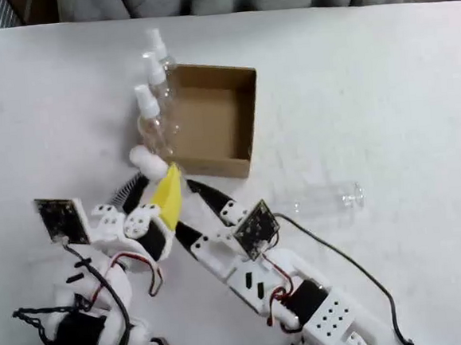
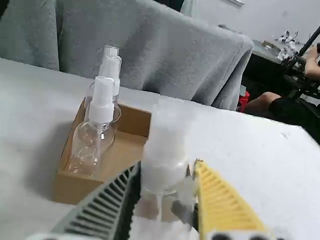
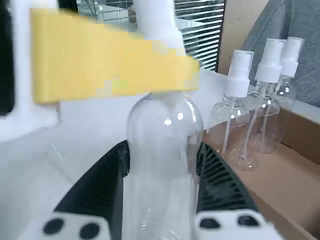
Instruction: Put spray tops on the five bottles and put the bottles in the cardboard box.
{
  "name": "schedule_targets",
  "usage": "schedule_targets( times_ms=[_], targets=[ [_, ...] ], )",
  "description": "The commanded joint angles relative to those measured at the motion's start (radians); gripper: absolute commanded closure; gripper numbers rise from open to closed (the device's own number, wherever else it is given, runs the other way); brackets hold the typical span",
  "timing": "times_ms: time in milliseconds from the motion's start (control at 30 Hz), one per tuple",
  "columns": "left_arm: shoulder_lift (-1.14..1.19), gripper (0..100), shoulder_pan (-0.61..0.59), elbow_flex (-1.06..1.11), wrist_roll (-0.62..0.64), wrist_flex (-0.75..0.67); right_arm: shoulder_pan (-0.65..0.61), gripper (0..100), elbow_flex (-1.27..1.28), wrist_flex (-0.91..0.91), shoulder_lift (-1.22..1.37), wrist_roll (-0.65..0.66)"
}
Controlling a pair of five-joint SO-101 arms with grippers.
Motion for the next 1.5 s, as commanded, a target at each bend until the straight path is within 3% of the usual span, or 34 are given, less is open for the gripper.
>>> schedule_targets(
  times_ms=[0,433,800,1000,1467],
  targets=[
    [-0.001,80,0.039,-0.002,0.014,0.032,0.004,98.3,-0.034,-0.039,-0.018,0.005],
    [-0.002,80,0.033,-0.009,0.006,0.032,0.005,98.3,-0.026,-0.065,-0.018,0.005],
    [-0.059,80,0.042,-0.107,0.005,0.115,0.007,98.3,-0.032,-0.064,-0.008,0.005],
    [-0.059,80,0.042,-0.173,-0.063,0.133,0.028,98.3,-0.035,-0.064,-0.008,0.005],
    [-0.059,80,0.042,-0.19,-0.058,0.066,0.027,98.3,-0.035,-0.064,-0.008,0.005]
  ],
)
